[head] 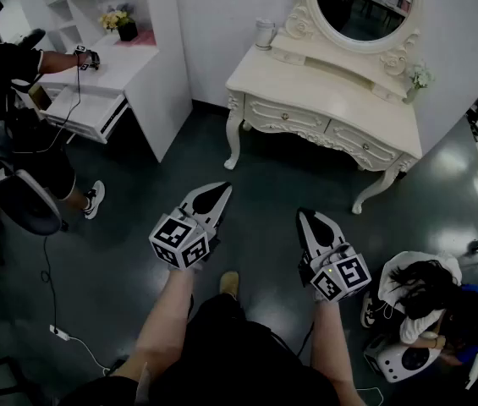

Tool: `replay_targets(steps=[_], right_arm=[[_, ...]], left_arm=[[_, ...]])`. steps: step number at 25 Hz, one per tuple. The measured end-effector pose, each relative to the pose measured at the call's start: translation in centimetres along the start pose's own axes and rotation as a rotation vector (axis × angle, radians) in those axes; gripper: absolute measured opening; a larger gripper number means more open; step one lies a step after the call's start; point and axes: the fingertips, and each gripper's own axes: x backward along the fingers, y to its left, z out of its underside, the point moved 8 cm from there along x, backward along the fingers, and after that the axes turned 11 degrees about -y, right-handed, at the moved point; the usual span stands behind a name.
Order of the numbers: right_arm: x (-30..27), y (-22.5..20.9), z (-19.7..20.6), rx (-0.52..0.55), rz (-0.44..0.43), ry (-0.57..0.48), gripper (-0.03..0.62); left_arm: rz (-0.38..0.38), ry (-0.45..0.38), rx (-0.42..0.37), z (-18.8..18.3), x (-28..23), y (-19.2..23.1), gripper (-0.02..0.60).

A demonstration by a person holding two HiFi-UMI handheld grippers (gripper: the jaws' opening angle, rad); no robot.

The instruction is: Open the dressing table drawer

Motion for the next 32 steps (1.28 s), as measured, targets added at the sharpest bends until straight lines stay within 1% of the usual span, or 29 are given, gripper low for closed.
replay_targets(steps=[4,16,23,32], right_arm=[[-3.5,-2.4,0.4,0.009,0.019,0.003,0.002],[-11.0,-6.2,2.9,0.013,0.096,0.023,0.003],[-13.6,-6.4,3.6,0.003,0.141,0.010,0.003],[-15.8,-7.2,4.1,-0.004,0.140,0.020,0.003]], left_arm=[[0.009,0.000,0.000,-0.1,-3.1,2.9,0.002],[0.054,0.023,0.034,1.0,-8.8,10.8,0.001],[0.074,0.018,0.055,1.1,-10.0,14.2,0.002],[0.042,0.005,0.073,1.5,-9.8,16.4,0.000]])
